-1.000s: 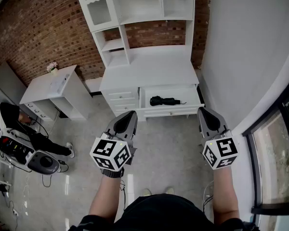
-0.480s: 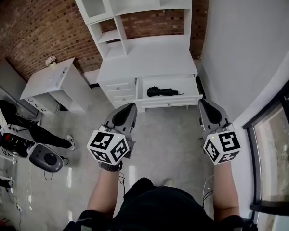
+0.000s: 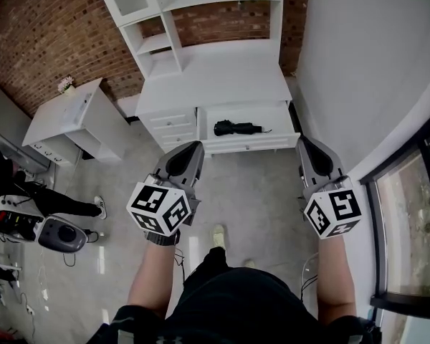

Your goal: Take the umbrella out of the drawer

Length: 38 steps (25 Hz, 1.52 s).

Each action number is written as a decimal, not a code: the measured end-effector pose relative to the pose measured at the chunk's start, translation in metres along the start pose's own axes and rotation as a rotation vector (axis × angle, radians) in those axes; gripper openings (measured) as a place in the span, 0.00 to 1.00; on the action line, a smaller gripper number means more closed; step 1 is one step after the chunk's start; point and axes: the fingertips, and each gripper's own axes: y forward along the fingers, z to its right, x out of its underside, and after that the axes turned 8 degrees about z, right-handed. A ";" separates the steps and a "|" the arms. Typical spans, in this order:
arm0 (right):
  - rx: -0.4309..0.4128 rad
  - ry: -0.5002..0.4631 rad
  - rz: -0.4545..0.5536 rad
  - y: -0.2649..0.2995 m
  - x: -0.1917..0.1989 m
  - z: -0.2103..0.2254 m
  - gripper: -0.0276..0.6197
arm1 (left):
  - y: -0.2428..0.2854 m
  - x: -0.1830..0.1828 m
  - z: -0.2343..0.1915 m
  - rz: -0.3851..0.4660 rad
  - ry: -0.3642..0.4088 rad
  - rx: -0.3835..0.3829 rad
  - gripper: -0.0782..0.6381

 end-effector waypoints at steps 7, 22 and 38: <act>0.041 -0.010 -0.005 0.052 0.010 0.012 0.05 | 0.044 0.011 -0.044 -0.010 -0.015 0.043 0.12; 0.161 -0.014 -0.036 0.193 0.048 0.012 0.05 | 0.151 0.048 -0.160 -0.091 0.044 0.220 0.12; 0.204 0.027 -0.091 0.257 0.115 0.063 0.05 | 0.234 0.129 -0.194 -0.225 0.015 0.287 0.12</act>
